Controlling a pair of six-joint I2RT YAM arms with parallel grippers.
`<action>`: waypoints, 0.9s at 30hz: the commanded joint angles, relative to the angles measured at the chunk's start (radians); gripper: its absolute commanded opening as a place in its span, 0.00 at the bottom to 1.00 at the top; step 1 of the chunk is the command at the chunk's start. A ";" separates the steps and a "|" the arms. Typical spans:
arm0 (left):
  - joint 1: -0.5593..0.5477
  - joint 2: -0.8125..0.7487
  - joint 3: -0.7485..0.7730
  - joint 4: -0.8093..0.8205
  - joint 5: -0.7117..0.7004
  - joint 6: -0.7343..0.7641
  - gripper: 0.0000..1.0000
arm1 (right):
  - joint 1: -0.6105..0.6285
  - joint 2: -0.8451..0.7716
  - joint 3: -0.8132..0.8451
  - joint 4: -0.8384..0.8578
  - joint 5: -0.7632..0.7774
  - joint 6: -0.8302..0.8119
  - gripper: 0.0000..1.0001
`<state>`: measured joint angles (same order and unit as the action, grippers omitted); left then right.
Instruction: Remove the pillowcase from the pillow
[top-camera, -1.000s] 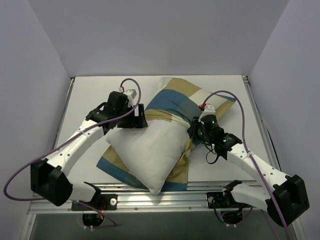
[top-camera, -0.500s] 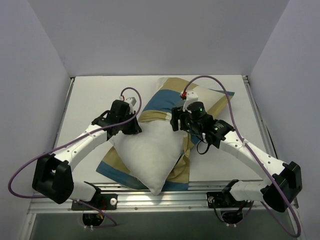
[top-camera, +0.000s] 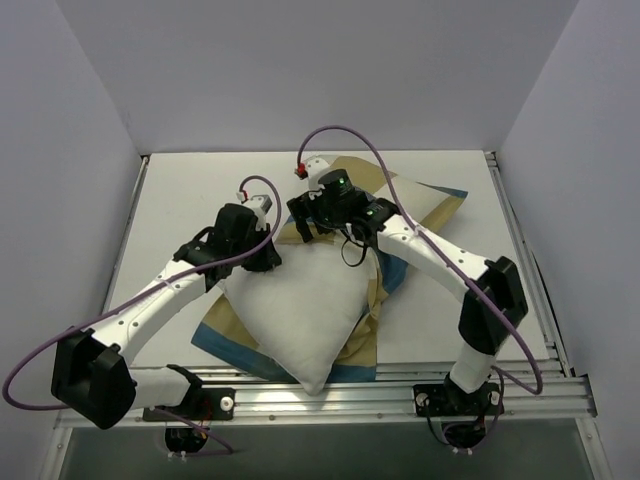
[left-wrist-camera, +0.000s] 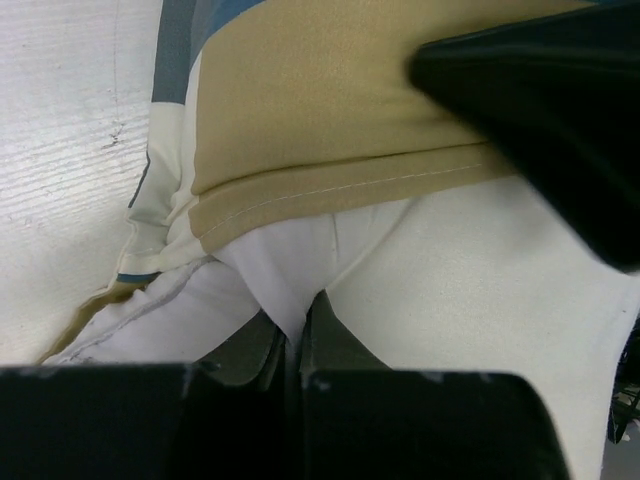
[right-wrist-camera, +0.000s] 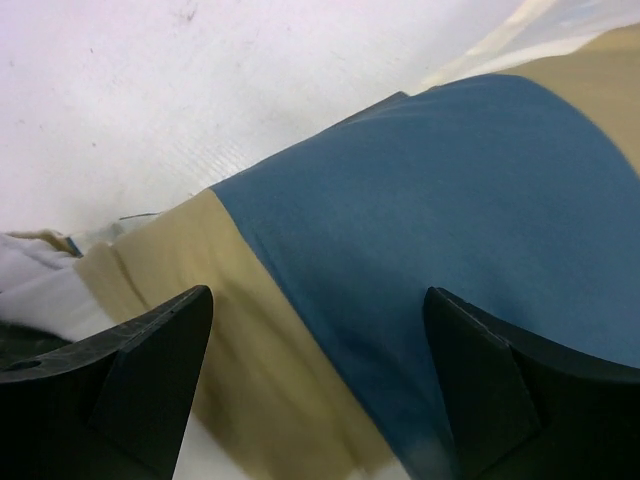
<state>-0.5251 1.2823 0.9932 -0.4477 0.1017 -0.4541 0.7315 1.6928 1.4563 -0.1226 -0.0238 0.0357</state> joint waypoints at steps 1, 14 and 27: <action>-0.009 -0.038 -0.001 0.014 -0.028 0.026 0.02 | 0.009 0.073 0.053 -0.002 -0.064 -0.078 0.81; -0.009 -0.170 0.082 -0.218 -0.145 0.061 0.02 | -0.208 0.145 0.013 0.035 0.359 0.018 0.00; -0.009 -0.417 0.171 -0.512 -0.209 0.046 0.02 | -0.566 0.074 0.042 -0.037 0.481 0.220 0.00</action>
<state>-0.5552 1.0180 1.0782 -0.5995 0.0082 -0.4366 0.4026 1.7615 1.4822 -0.1413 -0.0673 0.2958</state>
